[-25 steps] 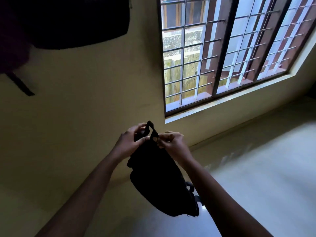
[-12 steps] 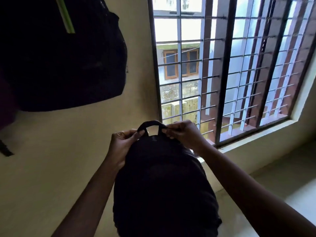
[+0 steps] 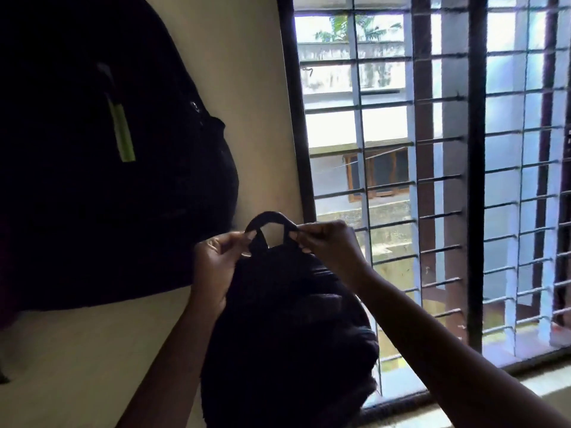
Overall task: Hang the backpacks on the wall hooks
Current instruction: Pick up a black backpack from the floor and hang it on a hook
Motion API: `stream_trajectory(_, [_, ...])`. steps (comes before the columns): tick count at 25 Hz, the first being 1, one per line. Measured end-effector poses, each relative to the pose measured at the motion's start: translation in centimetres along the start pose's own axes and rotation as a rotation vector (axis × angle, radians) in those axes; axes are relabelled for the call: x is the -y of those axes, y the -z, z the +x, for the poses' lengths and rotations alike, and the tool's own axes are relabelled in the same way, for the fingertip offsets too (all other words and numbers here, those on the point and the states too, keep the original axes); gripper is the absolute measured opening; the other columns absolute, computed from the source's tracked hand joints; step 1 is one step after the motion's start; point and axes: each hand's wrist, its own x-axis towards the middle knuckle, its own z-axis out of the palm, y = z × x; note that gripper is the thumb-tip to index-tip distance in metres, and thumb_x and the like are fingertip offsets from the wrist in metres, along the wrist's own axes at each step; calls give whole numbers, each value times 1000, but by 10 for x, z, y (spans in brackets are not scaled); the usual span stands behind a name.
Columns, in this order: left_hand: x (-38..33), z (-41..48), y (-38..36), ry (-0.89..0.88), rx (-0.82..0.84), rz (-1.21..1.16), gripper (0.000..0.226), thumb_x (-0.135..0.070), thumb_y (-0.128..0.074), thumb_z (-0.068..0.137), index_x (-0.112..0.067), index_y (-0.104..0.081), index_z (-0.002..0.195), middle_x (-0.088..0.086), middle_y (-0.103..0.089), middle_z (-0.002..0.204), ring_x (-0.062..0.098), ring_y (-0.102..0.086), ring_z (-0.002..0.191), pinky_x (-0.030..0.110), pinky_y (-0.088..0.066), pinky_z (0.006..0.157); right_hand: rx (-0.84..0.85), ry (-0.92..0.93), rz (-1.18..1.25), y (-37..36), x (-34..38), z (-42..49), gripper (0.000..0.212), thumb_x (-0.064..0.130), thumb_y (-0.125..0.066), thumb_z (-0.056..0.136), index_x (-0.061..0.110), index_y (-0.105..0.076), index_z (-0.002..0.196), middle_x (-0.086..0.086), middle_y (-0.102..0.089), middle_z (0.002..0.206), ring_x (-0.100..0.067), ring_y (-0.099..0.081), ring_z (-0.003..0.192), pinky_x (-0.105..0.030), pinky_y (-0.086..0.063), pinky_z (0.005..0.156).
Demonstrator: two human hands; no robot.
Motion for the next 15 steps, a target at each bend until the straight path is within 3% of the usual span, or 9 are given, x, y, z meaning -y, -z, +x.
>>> stream_trajectory(2, [-1,15,-14,-27,-130,41,3,-20,-69,77,-18,-71,78,-4,-70,64,13,-65,64,28,-54,68,55,39,17,5,-3,35,21,11,-72,79,4,-74,98,-2,-69,71,8,-56,48,-3,-42,50])
stream_trajectory(6, [-5,26,-34,-70,-330,125,4,-16,-70,76,-18,-68,78,-7,-65,71,7,-62,69,15,-50,62,98,99,41,2,-6,72,12,20,-72,79,15,-78,87,15,-55,44,6,-43,46,-8,-34,45])
stream_trajectory(8, [-23,39,-53,-154,-447,159,11,-16,-71,76,-12,-70,86,-9,-64,71,2,-62,67,14,-49,62,143,160,68,11,-4,99,11,25,-71,79,17,-79,82,10,-57,49,3,-44,51,-15,-36,50])
stream_trajectory(10, [-45,57,-62,-249,-510,168,7,-16,-72,74,-19,-70,81,-10,-66,71,-1,-64,65,13,-50,60,162,206,122,17,11,124,13,28,-71,78,18,-78,80,1,-57,54,-3,-46,57,-22,-38,53])
stream_trajectory(15, [-98,97,-71,-416,-613,186,5,-20,-72,75,-22,-69,78,-7,-68,76,8,-65,72,19,-51,64,124,279,199,27,58,171,9,28,-70,78,25,-78,83,-2,-75,72,-6,-64,69,-24,-51,66])
